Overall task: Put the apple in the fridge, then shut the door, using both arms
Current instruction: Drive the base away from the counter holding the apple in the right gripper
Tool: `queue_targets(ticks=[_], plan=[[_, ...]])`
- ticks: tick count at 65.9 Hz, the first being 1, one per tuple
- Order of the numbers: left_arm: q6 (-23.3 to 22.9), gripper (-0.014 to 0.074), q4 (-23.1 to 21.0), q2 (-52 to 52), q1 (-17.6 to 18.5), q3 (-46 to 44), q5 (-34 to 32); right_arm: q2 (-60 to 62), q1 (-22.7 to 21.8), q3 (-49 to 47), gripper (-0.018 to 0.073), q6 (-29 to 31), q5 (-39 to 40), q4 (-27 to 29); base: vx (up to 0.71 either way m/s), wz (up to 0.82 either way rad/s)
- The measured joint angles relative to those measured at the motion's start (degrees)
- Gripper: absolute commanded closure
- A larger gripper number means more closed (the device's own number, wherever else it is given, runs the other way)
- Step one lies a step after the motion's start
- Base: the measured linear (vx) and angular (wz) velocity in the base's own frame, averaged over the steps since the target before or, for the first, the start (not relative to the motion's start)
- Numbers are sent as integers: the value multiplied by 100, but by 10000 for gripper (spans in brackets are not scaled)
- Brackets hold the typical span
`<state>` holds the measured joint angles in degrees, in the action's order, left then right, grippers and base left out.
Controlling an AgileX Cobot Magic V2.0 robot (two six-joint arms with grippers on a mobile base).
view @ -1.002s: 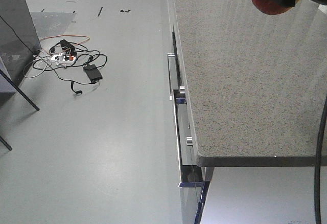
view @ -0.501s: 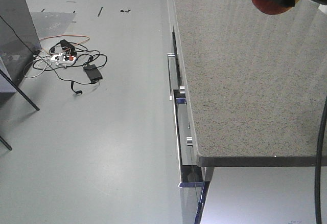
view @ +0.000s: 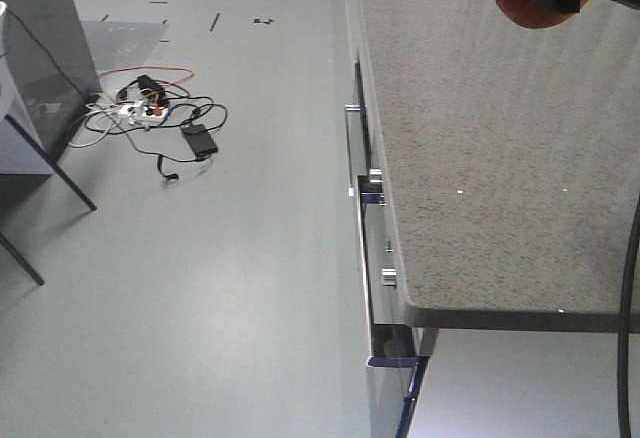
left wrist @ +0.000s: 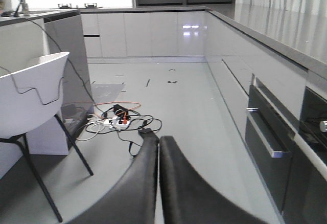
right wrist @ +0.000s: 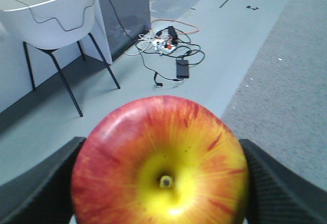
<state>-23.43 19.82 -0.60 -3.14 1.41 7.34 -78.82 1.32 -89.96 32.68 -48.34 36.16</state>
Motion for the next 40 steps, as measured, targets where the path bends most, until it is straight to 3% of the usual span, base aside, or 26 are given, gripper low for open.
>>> queue_targets(ticks=[40], plan=[[0, 603, 0, 0, 0, 0, 0, 0, 0, 0, 438, 0, 0, 0, -2, 47]])
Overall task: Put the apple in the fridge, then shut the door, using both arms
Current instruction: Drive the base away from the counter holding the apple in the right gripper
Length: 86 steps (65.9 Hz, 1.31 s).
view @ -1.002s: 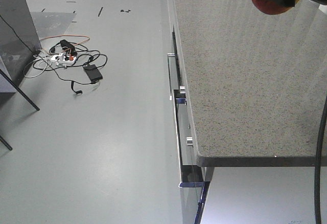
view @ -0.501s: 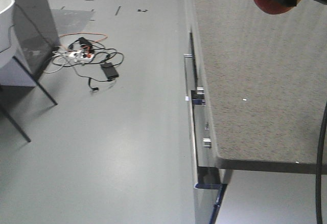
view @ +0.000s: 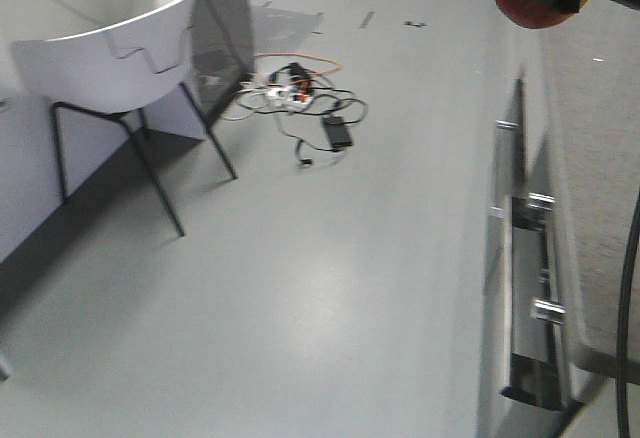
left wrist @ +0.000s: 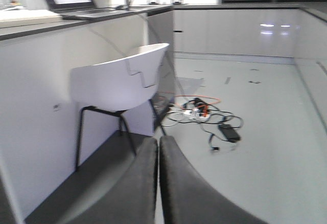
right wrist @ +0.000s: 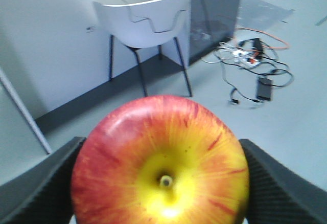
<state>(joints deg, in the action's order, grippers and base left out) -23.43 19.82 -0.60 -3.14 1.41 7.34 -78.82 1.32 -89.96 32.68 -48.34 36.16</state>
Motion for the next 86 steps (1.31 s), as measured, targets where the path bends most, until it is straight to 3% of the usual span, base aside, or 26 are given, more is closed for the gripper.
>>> queue_targets(ticks=[86], plan=[[0, 603, 0, 0, 0, 0, 0, 0, 0, 0, 438, 0, 0, 7, -3, 45]])
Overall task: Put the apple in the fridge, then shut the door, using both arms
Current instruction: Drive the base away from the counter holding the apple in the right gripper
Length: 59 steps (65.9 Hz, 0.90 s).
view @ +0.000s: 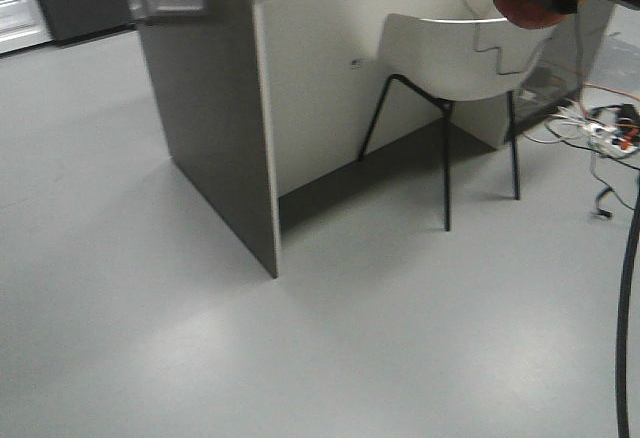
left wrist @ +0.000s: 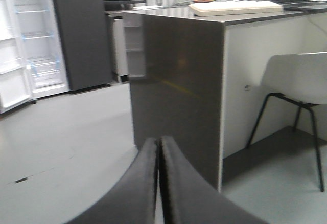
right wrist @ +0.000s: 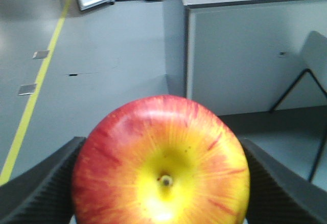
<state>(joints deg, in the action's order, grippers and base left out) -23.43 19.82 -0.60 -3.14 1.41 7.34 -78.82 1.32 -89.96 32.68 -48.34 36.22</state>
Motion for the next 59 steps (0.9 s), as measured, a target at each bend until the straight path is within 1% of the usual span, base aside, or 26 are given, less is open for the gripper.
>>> queue_targets(ticks=[59], plan=[[0, 603, 0, 0, 0, 0, 0, 0, 0, 0, 438, 0, 0, 0, -1, 37]])
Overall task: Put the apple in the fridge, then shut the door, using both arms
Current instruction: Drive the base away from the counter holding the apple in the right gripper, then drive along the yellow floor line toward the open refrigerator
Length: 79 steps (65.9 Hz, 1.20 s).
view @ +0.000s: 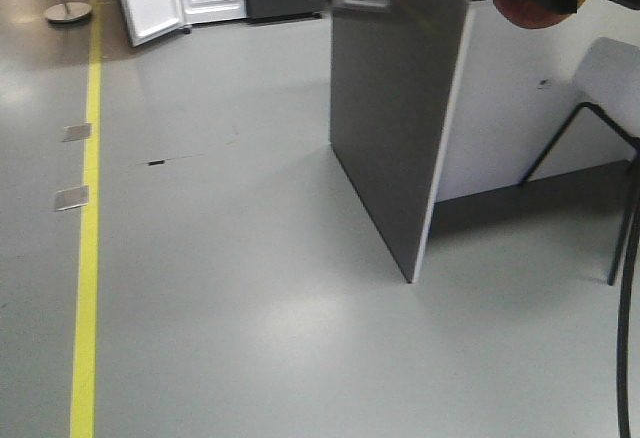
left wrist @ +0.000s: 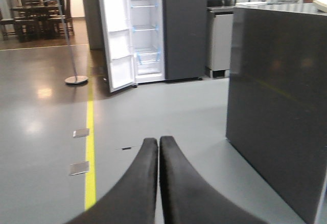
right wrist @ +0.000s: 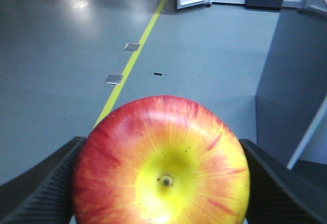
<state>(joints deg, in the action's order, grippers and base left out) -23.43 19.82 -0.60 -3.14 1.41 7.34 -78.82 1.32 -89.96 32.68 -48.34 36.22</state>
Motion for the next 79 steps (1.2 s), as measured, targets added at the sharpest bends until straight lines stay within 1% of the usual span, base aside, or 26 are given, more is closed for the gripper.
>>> queue_targets(ticks=[33, 79], plan=[[0, 603, 0, 0, 0, 0, 0, 0, 0, 0, 438, 0, 0, 0, 3, 30], [0, 603, 0, 0, 0, 0, 0, 0, 0, 0, 438, 0, 0, 0, 6, 17]])
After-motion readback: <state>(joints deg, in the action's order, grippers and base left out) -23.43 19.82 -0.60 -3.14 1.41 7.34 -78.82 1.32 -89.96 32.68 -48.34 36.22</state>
